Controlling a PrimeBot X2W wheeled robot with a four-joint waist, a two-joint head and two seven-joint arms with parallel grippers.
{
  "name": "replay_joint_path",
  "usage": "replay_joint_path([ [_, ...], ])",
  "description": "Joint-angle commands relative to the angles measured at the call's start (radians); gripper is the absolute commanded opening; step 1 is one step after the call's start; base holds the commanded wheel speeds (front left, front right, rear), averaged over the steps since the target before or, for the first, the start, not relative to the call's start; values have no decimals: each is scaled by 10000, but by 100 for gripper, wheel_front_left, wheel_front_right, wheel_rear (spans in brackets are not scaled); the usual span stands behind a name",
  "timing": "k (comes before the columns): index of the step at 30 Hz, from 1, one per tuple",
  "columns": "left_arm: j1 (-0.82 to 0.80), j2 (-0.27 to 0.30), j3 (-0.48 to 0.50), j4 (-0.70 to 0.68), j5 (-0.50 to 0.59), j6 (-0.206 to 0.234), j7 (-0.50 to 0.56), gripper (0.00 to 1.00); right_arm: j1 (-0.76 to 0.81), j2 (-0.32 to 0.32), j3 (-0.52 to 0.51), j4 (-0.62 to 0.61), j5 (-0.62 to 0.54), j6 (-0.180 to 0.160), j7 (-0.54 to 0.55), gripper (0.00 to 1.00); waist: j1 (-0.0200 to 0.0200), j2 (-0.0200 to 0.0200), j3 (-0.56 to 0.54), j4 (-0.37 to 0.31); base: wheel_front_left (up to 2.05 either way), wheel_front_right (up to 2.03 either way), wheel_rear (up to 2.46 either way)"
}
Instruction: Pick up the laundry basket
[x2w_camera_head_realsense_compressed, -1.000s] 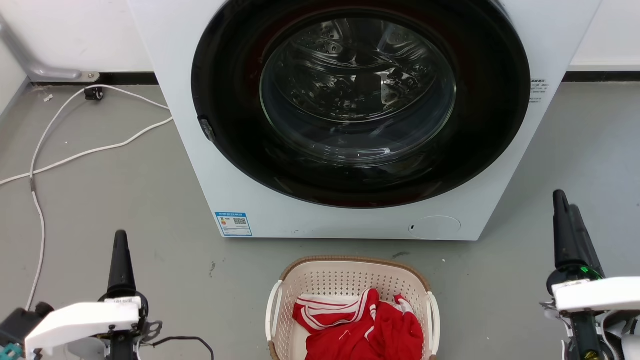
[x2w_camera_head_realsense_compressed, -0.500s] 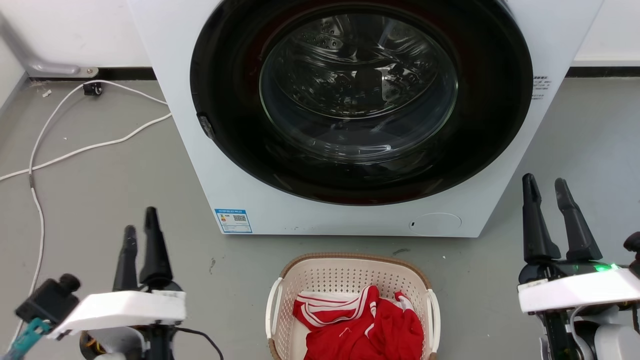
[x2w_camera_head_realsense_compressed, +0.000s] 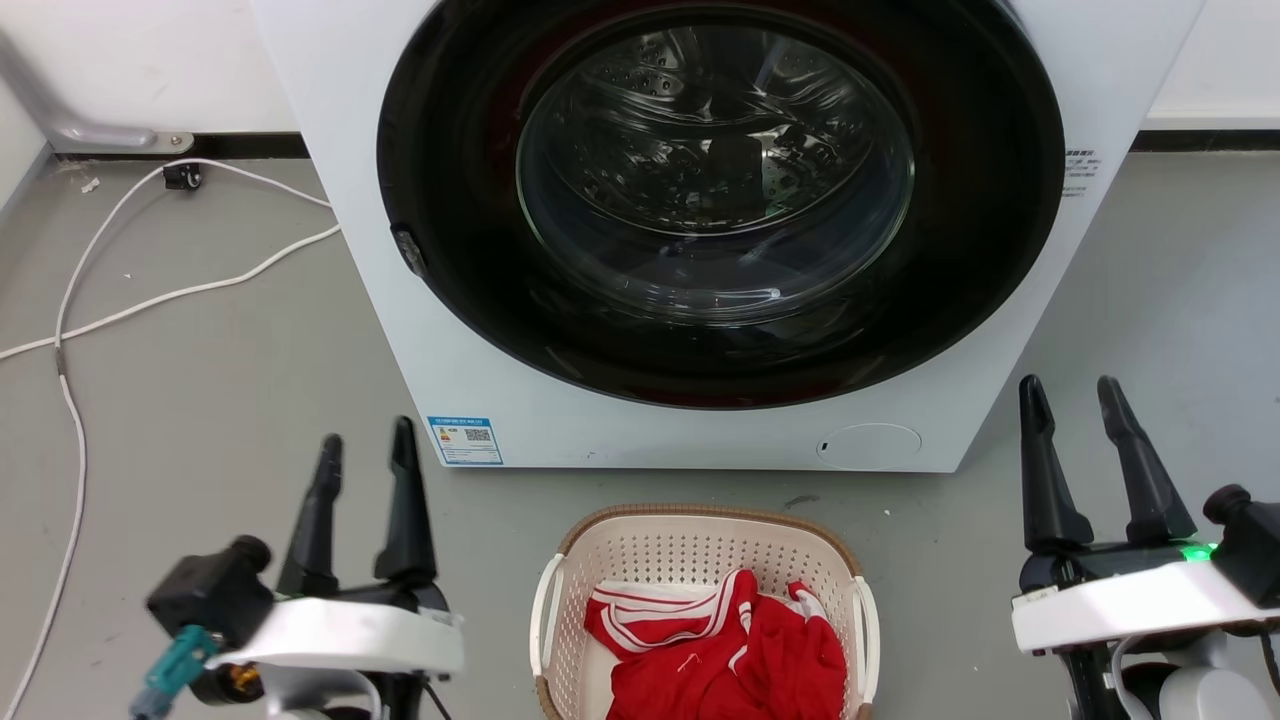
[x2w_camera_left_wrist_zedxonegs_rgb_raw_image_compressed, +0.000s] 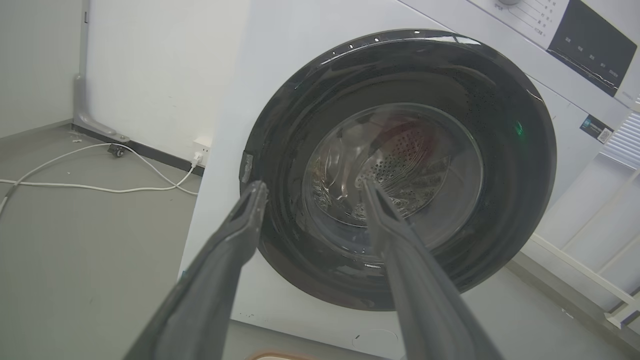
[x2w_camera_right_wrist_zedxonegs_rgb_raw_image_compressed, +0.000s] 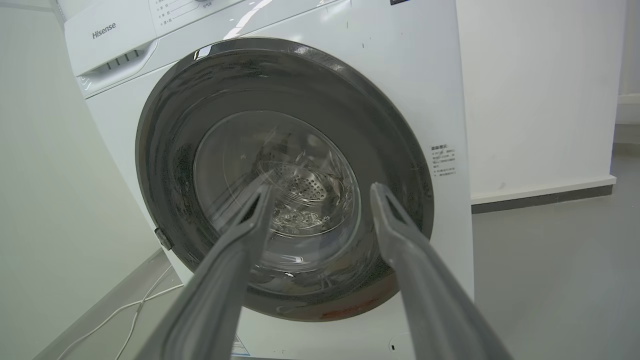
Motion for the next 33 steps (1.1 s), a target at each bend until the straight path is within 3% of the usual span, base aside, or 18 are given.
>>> replay_joint_path([
  [1,109,43,-142,30,286,-108,-84,100,44,-31,-48,39,-174,-1,-103,100,-1,0,-3,-6,0,0,0],
  [10,113,283,-734,325,1474,-150,-306,100,172,-29,-43,475,-998,0,-312,100,-1,0,-15,-22,0,0,0],
  [17,98,580,-1306,260,2378,194,-475,100,231,-30,-10,564,-1916,0,-478,100,-1,0,-39,-39,0,0,0],
  [29,91,882,-2148,660,3130,424,-697,100,415,-29,-3,442,-2869,-1,-723,100,-1,0,-96,-109,0,0,0],
  [33,240,748,-2079,891,2877,276,-773,100,489,-28,-71,556,-2551,-1,-802,100,-1,0,-91,-127,0,0,0],
])
